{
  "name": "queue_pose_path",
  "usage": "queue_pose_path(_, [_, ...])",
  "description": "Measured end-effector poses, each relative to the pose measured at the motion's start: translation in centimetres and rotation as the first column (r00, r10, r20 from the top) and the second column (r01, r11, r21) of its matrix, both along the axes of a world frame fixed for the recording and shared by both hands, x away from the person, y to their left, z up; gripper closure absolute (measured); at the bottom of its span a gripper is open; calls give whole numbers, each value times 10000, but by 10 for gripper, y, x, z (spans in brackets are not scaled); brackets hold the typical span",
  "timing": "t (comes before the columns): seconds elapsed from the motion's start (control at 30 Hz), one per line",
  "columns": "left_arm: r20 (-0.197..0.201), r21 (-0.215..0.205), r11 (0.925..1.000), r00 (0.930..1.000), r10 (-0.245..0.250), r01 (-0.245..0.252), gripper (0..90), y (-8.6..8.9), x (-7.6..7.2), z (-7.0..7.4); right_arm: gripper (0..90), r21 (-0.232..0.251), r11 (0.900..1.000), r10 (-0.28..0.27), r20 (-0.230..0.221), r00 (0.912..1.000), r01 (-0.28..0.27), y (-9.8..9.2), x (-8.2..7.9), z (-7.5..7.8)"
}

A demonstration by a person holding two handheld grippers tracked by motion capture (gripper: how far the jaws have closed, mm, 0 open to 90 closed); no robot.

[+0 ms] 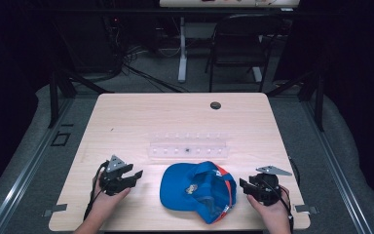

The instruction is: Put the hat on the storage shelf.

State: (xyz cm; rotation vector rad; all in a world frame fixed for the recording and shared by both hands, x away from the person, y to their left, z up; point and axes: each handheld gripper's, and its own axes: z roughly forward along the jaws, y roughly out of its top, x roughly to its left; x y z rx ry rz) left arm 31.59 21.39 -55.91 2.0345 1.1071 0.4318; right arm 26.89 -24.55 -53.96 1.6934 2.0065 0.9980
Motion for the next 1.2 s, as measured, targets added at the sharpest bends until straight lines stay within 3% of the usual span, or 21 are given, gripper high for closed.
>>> queue_pose_path(0.27, [-90, -45, 10000, 10000, 31, -31, 515, 0, 0, 0, 585, 116, 9999, 4, -494, 9988, 2, -4, 6, 6])
queue_pose_path(0.37, [-164, -5, 10000, 9998, 58, -59, 514, 0, 0, -1, 574, 36, 9998, 203, -1005, 9947, -200, -3, 9, 12])
queue_pose_path(0.47, [-142, 26, 10000, 9999, 69, -69, 513, 0, 0, -1, 574, 57, 9997, 247, -1236, 9920, -242, -3, 11, 13])
queue_pose_path(0.53, [-140, 98, 9999, 9999, 57, -55, 513, 0, 0, -1, 580, 277, 9990, 386, -1566, 9869, -347, -3, 15, 17])
queue_pose_path(0.7, [-158, 43, 9999, 9998, 128, -127, 511, 1, 1, -1, 598, 647, 9965, 644, -1910, 9795, -529, -2, 18, 24])
queue_pose_path(0.77, [1, 90, 9995, 9996, 288, -288, 509, 0, 1, -2, 603, 829, 9947, 773, -2089, 9749, -611, -2, 20, 27])
queue_pose_path(0.83, [-156, 96, 9999, 9998, 114, -112, 509, 1, 1, -1, 612, 948, 9928, 916, -2133, 9727, -727, -1, 21, 30])
queue_pose_path(0.97, [-125, 102, 9999, 9999, 110, -109, 507, 1, 0, -1, 612, 1018, 9909, 1110, -2456, 9630, -883, 3, 22, 36])
queue_pose_path(1.07, [-125, 114, 9999, 9999, 104, -102, 507, 1, 0, -1, 610, 1141, 9881, 1285, -2466, 9606, -1029, 4, 22, 39])
queue_pose_path(1.2, [-135, 144, 9999, 9999, 97, -95, 506, 0, 0, -1, 600, 1667, 9796, 1539, -2656, 9517, -1119, 5, 20, 39])
